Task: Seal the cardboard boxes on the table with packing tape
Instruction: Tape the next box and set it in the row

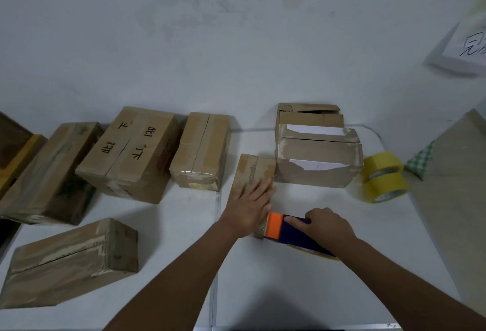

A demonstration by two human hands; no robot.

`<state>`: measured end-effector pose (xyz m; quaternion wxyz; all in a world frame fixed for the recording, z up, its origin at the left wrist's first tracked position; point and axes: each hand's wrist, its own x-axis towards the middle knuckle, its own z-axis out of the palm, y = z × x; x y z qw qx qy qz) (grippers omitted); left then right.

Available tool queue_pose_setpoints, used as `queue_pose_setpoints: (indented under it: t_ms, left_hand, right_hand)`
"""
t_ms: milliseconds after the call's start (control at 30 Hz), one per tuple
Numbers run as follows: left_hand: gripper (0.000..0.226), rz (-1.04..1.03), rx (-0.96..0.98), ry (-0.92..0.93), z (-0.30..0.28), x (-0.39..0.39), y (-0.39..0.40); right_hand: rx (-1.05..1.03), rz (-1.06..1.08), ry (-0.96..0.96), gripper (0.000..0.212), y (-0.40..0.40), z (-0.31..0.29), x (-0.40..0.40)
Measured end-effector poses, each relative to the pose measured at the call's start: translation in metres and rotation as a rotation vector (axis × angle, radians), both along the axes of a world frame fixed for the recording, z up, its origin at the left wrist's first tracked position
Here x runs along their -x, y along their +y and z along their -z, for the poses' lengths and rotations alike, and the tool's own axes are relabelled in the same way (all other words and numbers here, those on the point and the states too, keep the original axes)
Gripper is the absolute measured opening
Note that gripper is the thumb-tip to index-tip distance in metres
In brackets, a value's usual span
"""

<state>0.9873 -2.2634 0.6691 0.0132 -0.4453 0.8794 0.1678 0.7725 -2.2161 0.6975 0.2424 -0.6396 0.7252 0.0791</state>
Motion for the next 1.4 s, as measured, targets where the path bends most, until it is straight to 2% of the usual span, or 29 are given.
queue_pose_setpoints:
  t_ms: [167, 567, 767, 900, 967, 1167, 1267, 1300, 1400]
  left_hand:
    - [0.066, -0.008, 0.087, -0.100, 0.028, -0.005, 0.002]
    - [0.055, -0.021, 0.116, -0.077, 0.028, -0.004, 0.000]
    - [0.050, -0.092, -0.007, 0.006, 0.020, -0.005, 0.003]
    - [0.071, -0.237, -0.131, 0.080, 0.013, -0.005, 0.014]
    - [0.066, -0.255, -0.132, 0.105, 0.011, -0.004, 0.017]
    - [0.054, -0.256, -0.125, 0.126, 0.007, 0.000, 0.017]
    - [0.030, -0.240, -0.128, 0.104, 0.008, -0.002, 0.016]
    - [0.029, -0.241, -0.137, 0.096, 0.008, -0.002, 0.017]
    - [0.053, -0.221, -0.126, 0.079, 0.008, 0.000, 0.018]
  right_hand:
    - [-0.013, -0.013, -0.033, 0.071, 0.003, -0.005, 0.012]
    - [-0.005, 0.040, -0.058, 0.068, 0.020, -0.004, 0.048]
    - [-0.050, 0.044, -0.103, 0.056, 0.017, -0.010, 0.048]
    - [-0.186, 0.004, -0.157, 0.037, 0.010, -0.019, 0.051]
    - [-0.196, -0.045, -0.136, 0.031, 0.006, -0.021, 0.049]
    - [-0.060, -0.052, -0.033, 0.046, 0.003, -0.009, 0.032]
    - [-0.039, -0.039, -0.032, 0.049, 0.005, 0.002, 0.019]
    - [-0.043, -0.028, -0.036, 0.050, 0.005, 0.005, 0.017]
    - [-0.054, -0.003, -0.049, 0.051, 0.000, 0.009, 0.016]
